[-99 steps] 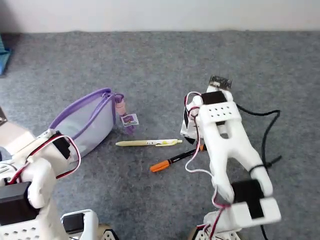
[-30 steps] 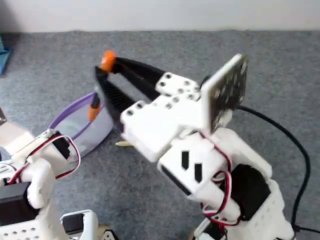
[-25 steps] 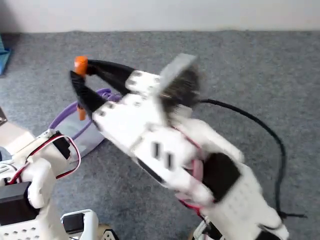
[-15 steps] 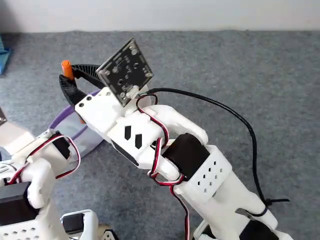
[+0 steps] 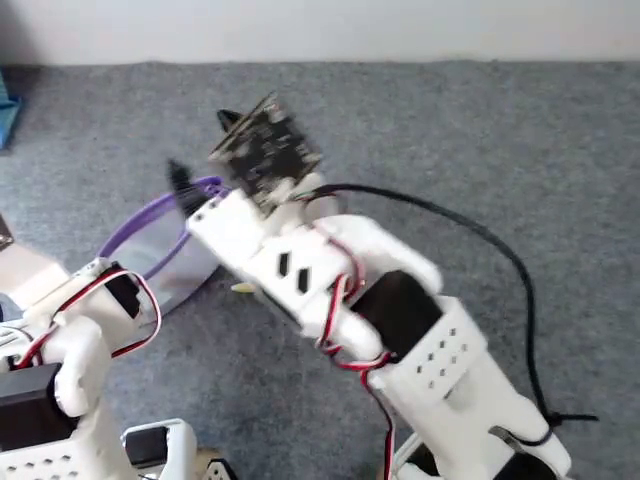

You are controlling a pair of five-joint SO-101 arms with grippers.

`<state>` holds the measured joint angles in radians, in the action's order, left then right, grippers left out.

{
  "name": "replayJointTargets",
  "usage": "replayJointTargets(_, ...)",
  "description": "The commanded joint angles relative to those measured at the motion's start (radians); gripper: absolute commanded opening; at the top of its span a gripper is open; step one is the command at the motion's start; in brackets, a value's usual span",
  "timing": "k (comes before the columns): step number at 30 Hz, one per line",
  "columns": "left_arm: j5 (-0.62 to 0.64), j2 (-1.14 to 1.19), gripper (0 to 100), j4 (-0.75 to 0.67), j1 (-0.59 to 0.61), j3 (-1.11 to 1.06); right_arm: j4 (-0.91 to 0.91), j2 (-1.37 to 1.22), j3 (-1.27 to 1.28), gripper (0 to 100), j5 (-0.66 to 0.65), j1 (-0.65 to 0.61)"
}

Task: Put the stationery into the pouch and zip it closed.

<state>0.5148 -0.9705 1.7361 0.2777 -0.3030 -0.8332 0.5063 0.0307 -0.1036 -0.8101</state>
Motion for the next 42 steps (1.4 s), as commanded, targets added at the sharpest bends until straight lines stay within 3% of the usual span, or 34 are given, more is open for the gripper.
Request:
replayJointTargets(1, 0.009, 0.006, 1, 0.006, 0.002, 0.033, -0.114, 0.038, -0.008, 11.8, 0.109, 0.156)
replayJointTargets(5, 0.009, 0.005, 1, 0.006, 0.002, 0.033, -0.323, 0.015, 0.031, 12.5, 0.213, 0.298)
replayJointTargets(10, 0.009, 0.005, 1, 0.005, 0.002, 0.033, -0.492, -0.077, 0.143, 16.1, 0.164, 0.394)
replayJointTargets(14, 0.009, 0.005, 1, 0.005, 0.002, 0.033, -0.529, -0.191, 0.213, 23.0, 0.041, 0.420)
replayJointTargets(18, 0.009, 0.005, 1, 0.003, 0.002, 0.033, -0.526, -0.311, 0.229, 29.2, -0.072, 0.414)
replayJointTargets(23, 0.009, 0.005, 1, 0.006, 0.002, 0.031, -0.515, -0.466, 0.229, 29.2, -0.193, 0.386)
replayJointTargets(29, 0.009, 0.005, 1, 0.002, 0.002, -0.016, -0.360, -0.599, 0.229, 29.2, -0.282, 0.332)
replayJointTargets(42, 0.009, 0.005, 1, 0.000, 0.002, -0.035, -0.177, -0.800, 0.226, 28.8, -0.311, 0.269)
